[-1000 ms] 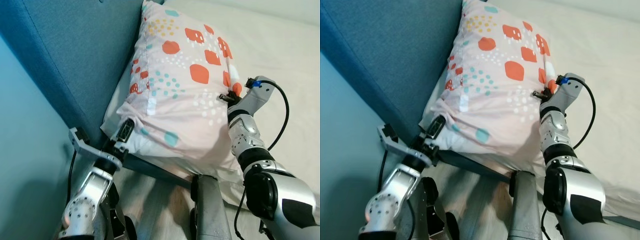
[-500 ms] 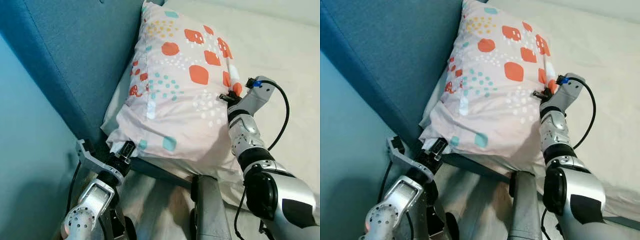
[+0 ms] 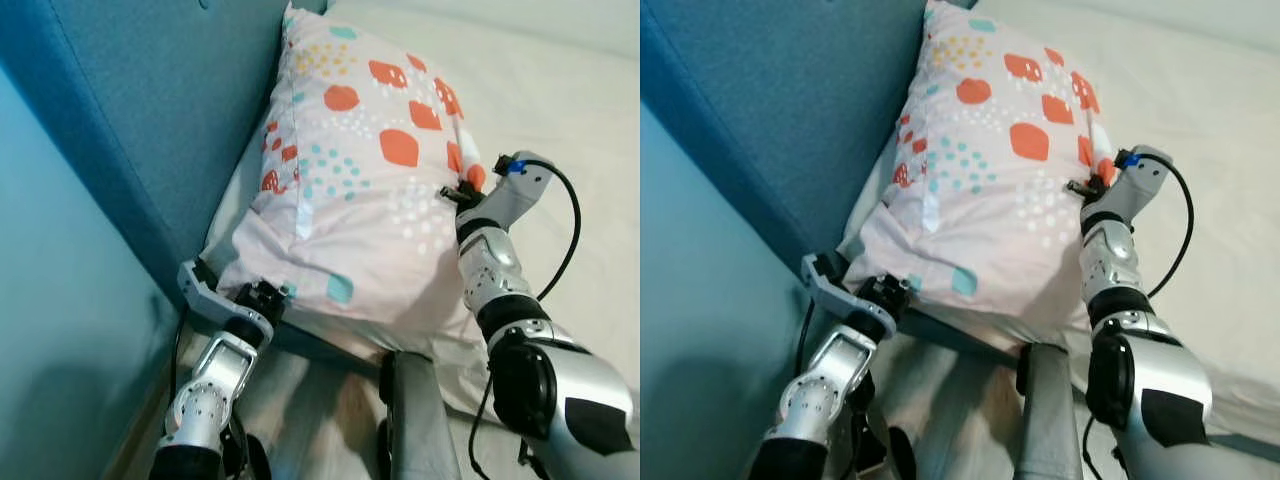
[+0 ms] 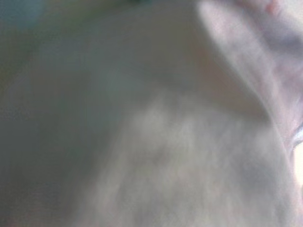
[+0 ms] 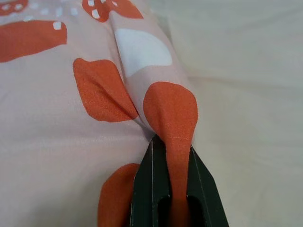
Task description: Clean up the room
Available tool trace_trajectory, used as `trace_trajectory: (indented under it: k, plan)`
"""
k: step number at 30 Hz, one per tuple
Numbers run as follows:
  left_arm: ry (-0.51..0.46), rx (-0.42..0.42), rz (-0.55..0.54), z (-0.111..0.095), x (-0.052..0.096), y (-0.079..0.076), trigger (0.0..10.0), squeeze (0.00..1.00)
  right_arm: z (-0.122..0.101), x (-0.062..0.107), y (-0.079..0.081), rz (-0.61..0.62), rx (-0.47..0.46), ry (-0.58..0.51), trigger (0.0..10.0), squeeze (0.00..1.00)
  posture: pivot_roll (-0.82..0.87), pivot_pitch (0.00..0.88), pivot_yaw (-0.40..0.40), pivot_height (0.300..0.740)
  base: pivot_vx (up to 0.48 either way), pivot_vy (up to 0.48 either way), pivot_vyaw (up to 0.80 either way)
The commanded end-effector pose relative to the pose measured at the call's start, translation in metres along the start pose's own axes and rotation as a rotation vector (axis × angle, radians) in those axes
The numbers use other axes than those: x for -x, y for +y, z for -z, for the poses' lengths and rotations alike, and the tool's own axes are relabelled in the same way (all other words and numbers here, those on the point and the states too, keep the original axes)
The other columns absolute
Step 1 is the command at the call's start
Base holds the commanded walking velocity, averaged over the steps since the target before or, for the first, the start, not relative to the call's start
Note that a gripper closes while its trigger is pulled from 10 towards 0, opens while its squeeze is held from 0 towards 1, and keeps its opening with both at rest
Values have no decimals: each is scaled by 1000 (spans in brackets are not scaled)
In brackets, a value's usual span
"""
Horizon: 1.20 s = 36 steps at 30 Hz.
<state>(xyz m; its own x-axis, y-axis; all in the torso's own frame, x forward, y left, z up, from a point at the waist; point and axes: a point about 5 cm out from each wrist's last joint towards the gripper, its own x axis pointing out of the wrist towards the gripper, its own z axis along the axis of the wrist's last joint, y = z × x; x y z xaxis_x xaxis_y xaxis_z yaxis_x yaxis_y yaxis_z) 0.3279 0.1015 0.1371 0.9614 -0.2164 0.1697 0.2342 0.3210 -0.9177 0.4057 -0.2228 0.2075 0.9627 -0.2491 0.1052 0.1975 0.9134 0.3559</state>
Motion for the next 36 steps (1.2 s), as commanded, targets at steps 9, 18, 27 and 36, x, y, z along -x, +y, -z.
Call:
trace_trajectory:
  k: [9,18,27,36]
  plan:
    - [-58,-29,34,-16,-32,-10,0,0,-19,1,-23,112,-48,-137,10000,31,-70,279,-11,465,0,0,0]
    - [-161,-96,136,-55,-65,-45,0,0,-17,2,-20,110,-72,-151,10000,27,-71,284,-12,465,0,0,0]
    - [-222,-148,170,-73,-72,-56,0,0,-4,4,-13,62,-49,-84,10000,20,-78,292,-11,465,0,0,0]
    - [-251,-197,0,-79,-43,-4,0,0,23,9,1,-53,77,50,10000,27,-75,296,-11,465,0,0,0]
